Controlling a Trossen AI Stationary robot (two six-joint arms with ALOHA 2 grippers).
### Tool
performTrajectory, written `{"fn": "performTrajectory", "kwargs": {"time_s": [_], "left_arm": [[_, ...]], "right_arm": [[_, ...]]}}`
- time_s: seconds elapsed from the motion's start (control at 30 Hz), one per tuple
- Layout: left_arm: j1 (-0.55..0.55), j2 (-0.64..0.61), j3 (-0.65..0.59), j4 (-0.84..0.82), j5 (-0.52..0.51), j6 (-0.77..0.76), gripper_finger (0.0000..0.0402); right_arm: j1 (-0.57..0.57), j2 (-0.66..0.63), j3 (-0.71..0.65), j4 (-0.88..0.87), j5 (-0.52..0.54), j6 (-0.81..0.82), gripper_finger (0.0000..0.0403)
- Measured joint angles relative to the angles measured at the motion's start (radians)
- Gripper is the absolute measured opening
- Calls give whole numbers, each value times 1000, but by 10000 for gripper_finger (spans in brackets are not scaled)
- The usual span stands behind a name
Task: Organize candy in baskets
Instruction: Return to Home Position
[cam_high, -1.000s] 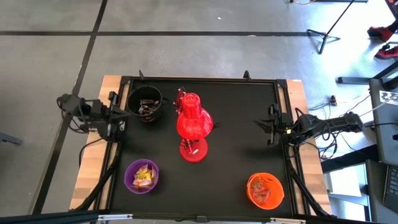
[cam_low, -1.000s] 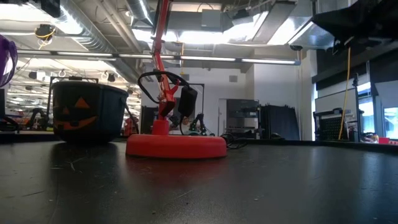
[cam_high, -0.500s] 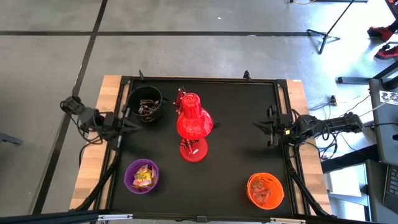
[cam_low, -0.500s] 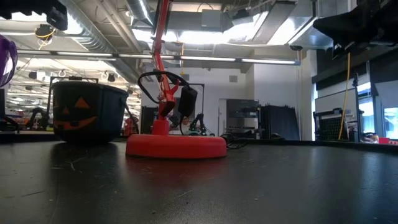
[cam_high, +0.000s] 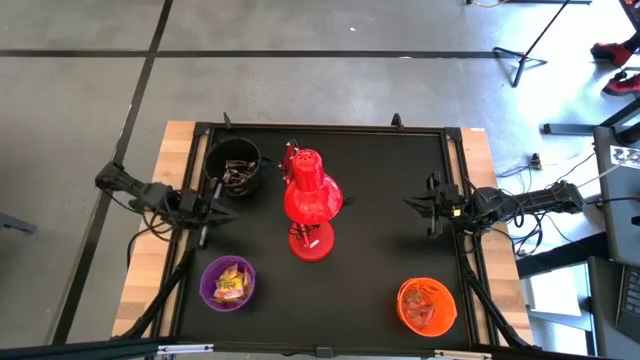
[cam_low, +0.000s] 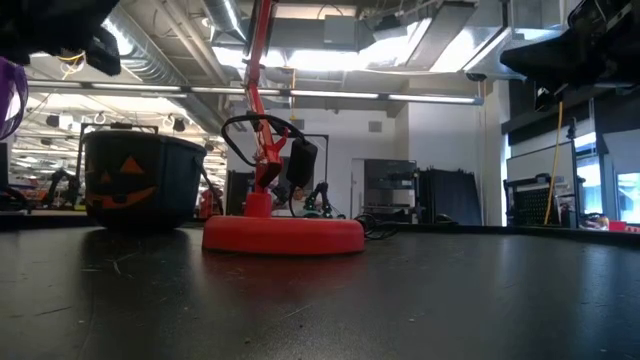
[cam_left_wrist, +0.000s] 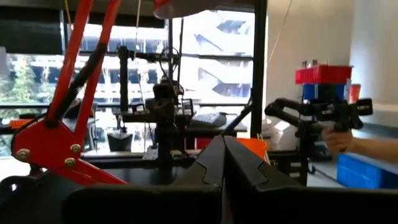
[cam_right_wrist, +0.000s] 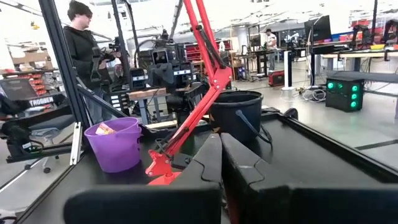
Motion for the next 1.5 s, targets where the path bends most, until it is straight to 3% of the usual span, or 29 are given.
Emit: {"fn": "performTrajectory", "kwargs": {"time_s": [0.77,1.03,1.2,1.5], "left_arm": [[333,1,-28,41,225,-127,0],[384,2,-28,54,316,-173,0],[383,2,-28,75,322,-173,0],[398,3,-28,93,324,-145,0]], "right_arm": [[0,0,0,8,0,-128,0],[0,0,0,34,90,-208,0],[-23,0,0,23,28,-227,0],[-157,3,-75,15,-90,-68,0]]}}
